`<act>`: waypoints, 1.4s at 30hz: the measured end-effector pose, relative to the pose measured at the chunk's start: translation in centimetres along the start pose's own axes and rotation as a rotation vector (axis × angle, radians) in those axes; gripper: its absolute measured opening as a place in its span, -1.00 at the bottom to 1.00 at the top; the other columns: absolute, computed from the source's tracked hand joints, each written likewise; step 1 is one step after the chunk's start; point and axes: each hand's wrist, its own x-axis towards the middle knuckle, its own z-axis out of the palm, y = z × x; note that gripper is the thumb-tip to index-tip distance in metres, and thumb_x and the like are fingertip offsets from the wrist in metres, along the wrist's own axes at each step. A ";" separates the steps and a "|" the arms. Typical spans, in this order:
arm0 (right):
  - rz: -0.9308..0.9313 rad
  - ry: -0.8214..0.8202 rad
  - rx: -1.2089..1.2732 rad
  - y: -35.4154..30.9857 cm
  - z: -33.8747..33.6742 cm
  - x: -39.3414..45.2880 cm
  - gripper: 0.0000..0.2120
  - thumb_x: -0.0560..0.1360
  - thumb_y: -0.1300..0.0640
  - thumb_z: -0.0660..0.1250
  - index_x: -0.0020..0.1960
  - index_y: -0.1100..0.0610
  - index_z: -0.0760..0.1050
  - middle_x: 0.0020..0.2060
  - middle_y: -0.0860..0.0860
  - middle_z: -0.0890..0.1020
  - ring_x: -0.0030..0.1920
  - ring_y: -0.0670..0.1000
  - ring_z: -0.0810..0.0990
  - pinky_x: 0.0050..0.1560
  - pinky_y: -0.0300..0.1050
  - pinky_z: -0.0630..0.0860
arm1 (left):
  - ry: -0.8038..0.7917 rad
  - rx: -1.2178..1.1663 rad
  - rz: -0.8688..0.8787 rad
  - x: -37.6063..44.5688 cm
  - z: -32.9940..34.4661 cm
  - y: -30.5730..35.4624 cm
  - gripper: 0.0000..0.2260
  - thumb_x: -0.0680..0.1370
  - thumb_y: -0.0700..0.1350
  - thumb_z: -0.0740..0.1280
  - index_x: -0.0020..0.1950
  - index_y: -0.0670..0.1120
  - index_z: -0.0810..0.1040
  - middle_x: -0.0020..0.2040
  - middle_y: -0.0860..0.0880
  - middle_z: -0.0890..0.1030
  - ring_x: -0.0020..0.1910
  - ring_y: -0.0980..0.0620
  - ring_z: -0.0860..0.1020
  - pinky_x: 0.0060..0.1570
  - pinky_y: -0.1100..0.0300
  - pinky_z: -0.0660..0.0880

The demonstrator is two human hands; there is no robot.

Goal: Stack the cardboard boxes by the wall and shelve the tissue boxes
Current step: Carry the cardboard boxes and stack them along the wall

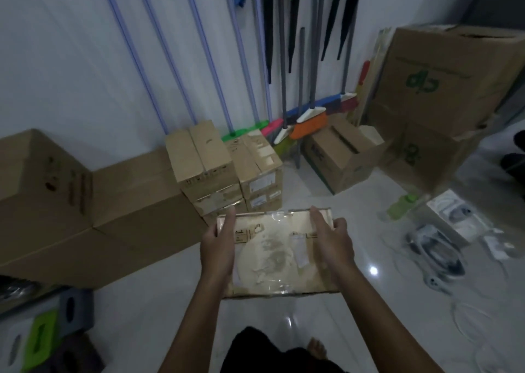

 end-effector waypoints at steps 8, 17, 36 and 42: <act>0.051 -0.128 -0.086 -6.8 2.3 13.3 -0.12 0.48 -0.43 0.21 0.53 0.17 0.17 0.42 0.19 0.40 0.37 0.24 0.41 0.24 0.07 0.38 | 0.153 -0.026 -0.056 8.4 7.8 2.3 -0.65 0.42 0.34 0.42 -0.05 0.09 0.66 -0.12 0.06 0.72 -0.08 0.02 0.68 0.06 -0.10 0.61; 0.065 -0.184 -0.080 -14.3 6.2 26.2 -0.31 0.57 -0.23 0.28 0.51 0.19 0.23 0.37 0.19 0.44 0.31 0.23 0.46 0.20 0.00 0.44 | 0.104 -0.021 -0.072 21.9 14.4 7.8 -0.78 0.58 0.12 0.38 0.15 0.04 0.55 0.06 0.08 0.59 -0.02 0.09 0.56 0.04 -0.01 0.53; -0.141 -0.491 -0.454 -21.5 16.4 49.1 -0.72 0.55 0.08 0.42 0.17 0.17 0.47 0.08 0.09 0.63 0.07 0.12 0.59 -0.05 -0.10 0.48 | 0.175 0.402 -0.126 42.3 22.8 9.5 -0.56 0.58 -0.28 0.29 0.47 -0.16 0.39 0.32 -0.16 0.53 0.25 -0.21 0.54 0.09 0.10 0.49; -0.191 -0.510 -0.566 -17.9 19.1 52.8 -0.68 0.53 0.12 0.44 0.19 0.23 0.45 0.08 0.11 0.62 0.07 0.11 0.58 -0.07 -0.12 0.45 | 0.297 0.488 -0.071 44.0 24.8 4.9 -0.54 0.61 -0.18 0.36 0.49 -0.23 0.38 0.35 -0.19 0.53 0.30 -0.17 0.52 0.17 0.06 0.45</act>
